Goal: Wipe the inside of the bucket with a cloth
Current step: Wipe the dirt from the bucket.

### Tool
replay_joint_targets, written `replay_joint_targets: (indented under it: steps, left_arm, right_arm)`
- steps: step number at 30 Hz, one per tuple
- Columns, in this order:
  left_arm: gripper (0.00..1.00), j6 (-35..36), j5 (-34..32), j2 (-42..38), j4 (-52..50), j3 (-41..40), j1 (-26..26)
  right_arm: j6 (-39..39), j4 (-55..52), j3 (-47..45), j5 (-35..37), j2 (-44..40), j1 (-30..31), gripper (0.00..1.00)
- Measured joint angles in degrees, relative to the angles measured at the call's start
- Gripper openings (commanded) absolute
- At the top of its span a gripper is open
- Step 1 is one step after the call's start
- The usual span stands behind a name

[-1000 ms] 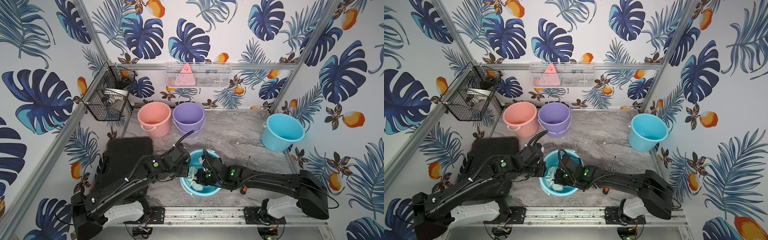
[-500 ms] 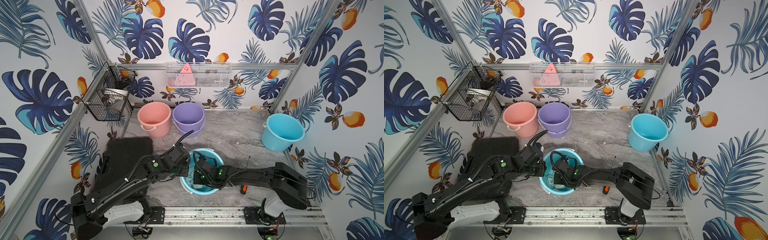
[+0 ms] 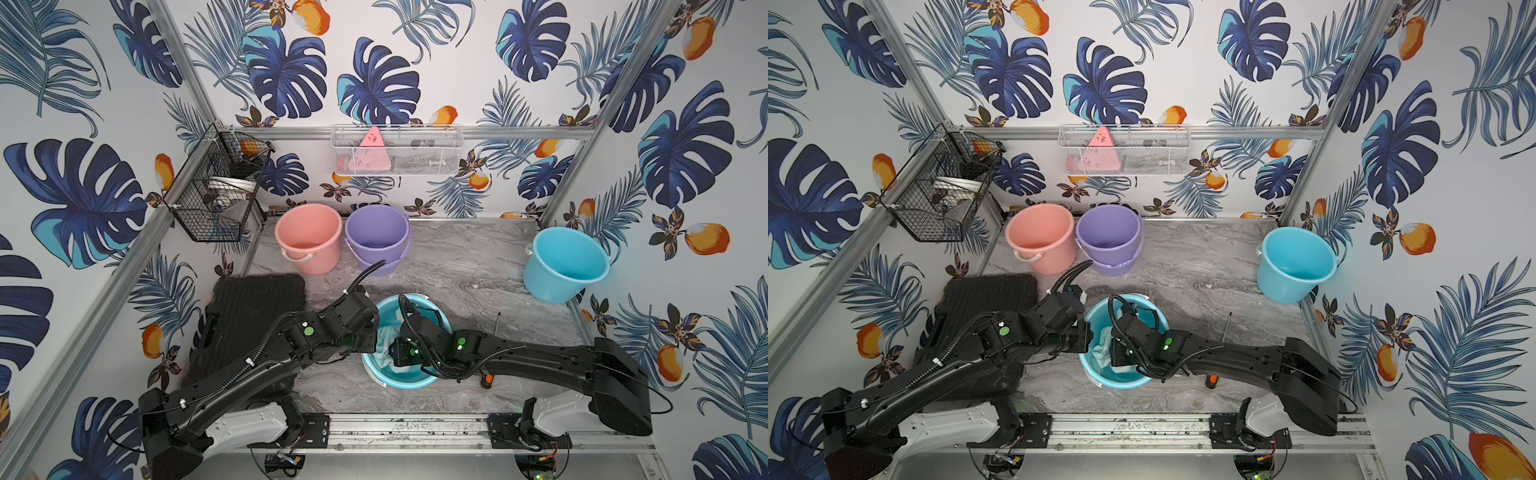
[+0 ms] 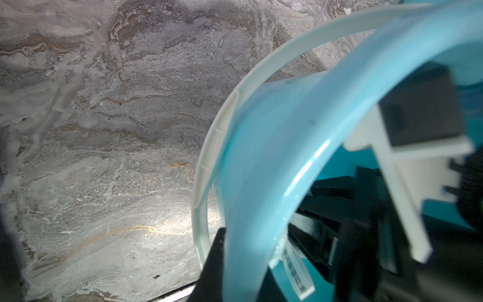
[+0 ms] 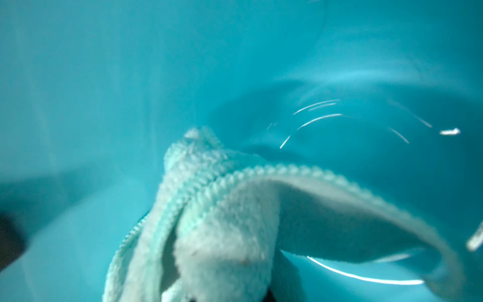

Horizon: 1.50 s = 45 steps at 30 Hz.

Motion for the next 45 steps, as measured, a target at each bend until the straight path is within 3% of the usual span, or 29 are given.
replay_joint_targets:
  steps: [11,25,45]
  left_arm:
    - [0.00,-0.1,1.3,0.0,-1.1,-0.5,0.0]
    - [0.00,-0.1,1.5,0.2,-1.2,-0.5,0.0]
    - [0.00,0.6,0.5,0.6,-1.6,0.4,0.0]
  right_arm:
    - [-11.6,-0.6,2.9,3.9,-11.1,0.0,0.00]
    - [-38.4,9.4,0.9,7.8,-8.4,0.0,0.00]
    - [-37.7,24.2,-10.2,4.9,5.9,0.0,0.00]
